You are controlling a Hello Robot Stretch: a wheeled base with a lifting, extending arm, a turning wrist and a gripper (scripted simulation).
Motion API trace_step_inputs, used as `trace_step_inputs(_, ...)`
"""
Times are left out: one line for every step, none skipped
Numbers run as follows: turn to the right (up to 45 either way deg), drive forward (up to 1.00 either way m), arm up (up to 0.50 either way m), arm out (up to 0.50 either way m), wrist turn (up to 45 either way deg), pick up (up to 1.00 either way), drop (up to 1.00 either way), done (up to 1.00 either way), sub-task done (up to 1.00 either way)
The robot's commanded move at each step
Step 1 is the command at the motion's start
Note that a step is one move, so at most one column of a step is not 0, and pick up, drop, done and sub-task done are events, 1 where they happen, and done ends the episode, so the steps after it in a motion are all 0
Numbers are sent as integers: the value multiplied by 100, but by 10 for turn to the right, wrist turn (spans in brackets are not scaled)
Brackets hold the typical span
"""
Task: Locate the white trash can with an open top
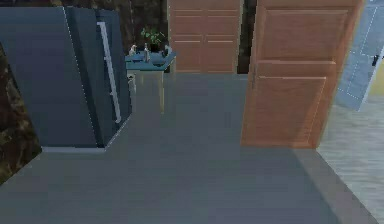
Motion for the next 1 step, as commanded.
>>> trace_step_inputs(0, 70, 0, 0, 0, 0, 0, 0, 0)
